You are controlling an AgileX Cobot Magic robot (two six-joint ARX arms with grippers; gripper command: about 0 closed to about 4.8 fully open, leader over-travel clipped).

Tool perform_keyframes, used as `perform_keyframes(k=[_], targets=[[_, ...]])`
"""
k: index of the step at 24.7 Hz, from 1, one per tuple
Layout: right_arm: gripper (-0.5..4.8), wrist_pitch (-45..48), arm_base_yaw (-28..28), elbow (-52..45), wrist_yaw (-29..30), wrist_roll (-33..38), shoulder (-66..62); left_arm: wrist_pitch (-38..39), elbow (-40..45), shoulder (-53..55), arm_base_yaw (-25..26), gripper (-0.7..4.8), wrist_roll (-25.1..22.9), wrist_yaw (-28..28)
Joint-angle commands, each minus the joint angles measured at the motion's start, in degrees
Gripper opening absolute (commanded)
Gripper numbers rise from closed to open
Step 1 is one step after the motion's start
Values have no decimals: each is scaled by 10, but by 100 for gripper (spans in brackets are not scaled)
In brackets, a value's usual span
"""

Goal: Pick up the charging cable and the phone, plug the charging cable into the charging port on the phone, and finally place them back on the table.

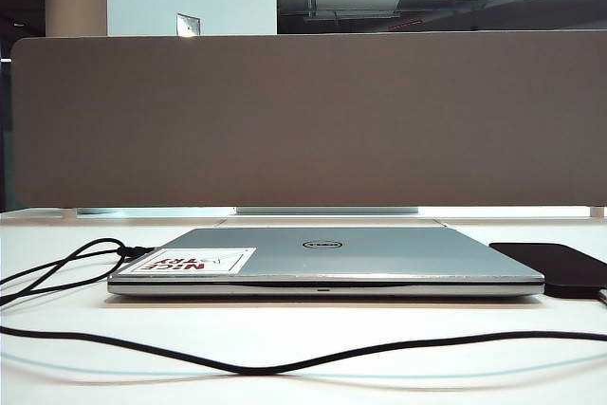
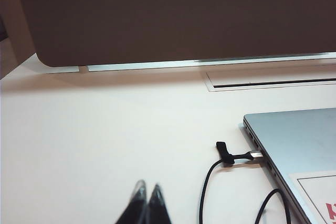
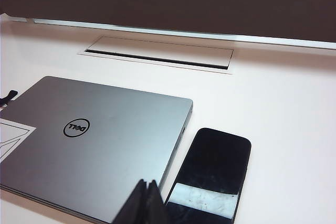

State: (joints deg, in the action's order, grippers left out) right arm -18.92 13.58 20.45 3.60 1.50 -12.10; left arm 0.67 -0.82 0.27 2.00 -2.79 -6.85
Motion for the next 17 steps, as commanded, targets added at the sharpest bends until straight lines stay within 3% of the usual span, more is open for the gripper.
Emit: perform_keyframes(k=[1, 5, 10, 17], targets=[[-5, 16, -2, -1, -14, -4, 0, -8, -2, 0, 0, -5, 2, 0], [-5, 55, -17, -30, -94, -4, 7, -8, -2, 0, 0, -6, 2, 0], [-5, 192, -76, -116, -97, -4, 60, -8, -2, 0, 0, -5, 2, 0], [-5, 212, -121, -168, -94, -4, 124, -8, -2, 0, 0, -6, 2, 0]])
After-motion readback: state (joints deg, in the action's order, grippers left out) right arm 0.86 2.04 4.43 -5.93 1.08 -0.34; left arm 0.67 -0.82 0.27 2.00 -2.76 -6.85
